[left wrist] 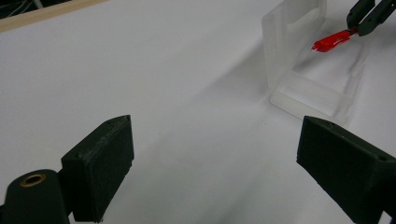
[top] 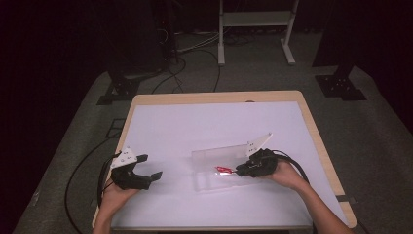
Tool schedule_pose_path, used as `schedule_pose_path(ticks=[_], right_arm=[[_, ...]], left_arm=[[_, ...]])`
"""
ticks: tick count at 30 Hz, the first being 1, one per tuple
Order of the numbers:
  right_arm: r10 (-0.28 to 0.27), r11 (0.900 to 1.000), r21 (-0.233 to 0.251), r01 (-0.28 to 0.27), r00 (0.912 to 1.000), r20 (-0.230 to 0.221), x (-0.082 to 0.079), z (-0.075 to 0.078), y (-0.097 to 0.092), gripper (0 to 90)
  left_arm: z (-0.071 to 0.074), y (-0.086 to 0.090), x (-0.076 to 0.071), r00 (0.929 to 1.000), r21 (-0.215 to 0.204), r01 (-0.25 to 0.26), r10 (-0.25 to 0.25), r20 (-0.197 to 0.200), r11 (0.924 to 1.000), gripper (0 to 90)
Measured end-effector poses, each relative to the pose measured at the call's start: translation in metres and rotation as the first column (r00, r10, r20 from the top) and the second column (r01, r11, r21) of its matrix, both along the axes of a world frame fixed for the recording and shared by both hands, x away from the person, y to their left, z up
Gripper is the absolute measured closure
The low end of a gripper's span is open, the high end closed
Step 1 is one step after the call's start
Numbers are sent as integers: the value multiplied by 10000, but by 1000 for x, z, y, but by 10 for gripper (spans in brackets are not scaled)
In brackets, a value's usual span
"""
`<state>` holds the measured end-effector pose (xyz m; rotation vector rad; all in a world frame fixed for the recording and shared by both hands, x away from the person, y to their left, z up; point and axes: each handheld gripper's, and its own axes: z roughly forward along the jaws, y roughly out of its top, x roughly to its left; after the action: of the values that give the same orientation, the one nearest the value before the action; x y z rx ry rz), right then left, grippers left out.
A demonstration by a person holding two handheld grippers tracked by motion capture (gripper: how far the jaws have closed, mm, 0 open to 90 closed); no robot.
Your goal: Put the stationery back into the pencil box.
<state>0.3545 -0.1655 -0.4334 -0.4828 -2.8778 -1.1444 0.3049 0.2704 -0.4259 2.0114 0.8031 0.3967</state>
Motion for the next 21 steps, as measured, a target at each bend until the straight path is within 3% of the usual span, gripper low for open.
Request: schedule_pose_path(ticks=[21], right_arm=[[422, 9990, -150, -426, 9989, -214, 5, -14, 11, 787]], left_arm=[[0, 0, 0, 10000, -23, 19, -19, -1, 10000, 102]])
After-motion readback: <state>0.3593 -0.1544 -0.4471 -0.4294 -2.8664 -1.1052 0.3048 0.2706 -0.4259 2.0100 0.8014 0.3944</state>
